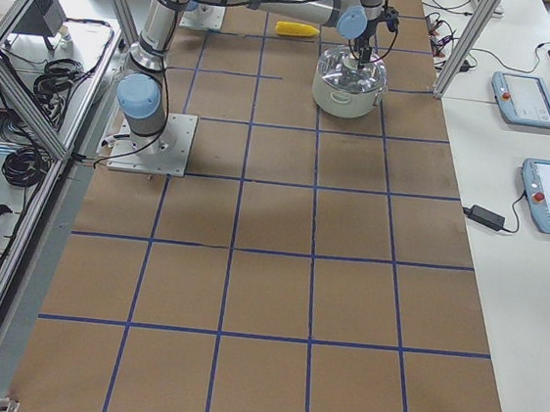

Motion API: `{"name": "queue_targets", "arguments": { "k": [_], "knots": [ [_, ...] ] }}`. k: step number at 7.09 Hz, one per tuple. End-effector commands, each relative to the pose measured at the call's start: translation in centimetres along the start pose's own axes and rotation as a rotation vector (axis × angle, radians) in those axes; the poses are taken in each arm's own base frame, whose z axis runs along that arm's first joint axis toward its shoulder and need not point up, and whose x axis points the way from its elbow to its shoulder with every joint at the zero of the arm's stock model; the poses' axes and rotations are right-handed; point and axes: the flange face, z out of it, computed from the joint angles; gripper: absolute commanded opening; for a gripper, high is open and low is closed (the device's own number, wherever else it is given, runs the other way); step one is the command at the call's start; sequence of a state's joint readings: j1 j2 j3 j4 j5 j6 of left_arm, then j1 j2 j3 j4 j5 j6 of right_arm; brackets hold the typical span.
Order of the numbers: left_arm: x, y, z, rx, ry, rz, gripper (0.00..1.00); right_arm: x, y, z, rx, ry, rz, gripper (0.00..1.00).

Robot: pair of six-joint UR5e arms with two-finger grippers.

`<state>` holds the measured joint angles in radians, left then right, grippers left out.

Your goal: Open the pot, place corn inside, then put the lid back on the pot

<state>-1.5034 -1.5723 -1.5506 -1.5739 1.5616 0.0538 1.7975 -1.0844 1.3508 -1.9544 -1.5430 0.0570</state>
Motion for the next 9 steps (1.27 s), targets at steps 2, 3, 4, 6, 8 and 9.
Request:
{"name": "queue_targets", "arguments": {
  "k": [2,3,4,6,8,9],
  "knots": [
    [0.0,-0.1,0.0,0.0,0.0,0.0,1.0,0.0,0.1,0.2,-0.01,0.001,0.004,0.46],
    [0.0,-0.1,0.0,0.0,0.002,0.0,1.0,0.0,0.2,-0.1,-0.008,0.001,0.004,0.44],
    [-0.1,-0.1,-0.1,0.001,0.0,0.003,1.0,0.0,0.3,-0.4,-0.017,0.003,0.004,0.42],
    [-0.1,-0.2,-0.4,0.008,0.003,0.006,1.0,-0.1,0.0,-1.7,-0.025,0.003,0.006,0.41],
    [0.0,-0.4,-0.4,0.008,0.006,-0.002,1.0,-0.1,-0.5,-3.6,-0.043,0.004,0.005,0.41],
    [-0.1,-0.1,0.6,-0.013,0.01,0.009,1.0,-0.1,-0.5,-4.2,-0.063,0.007,0.007,0.41]
  ]
}}
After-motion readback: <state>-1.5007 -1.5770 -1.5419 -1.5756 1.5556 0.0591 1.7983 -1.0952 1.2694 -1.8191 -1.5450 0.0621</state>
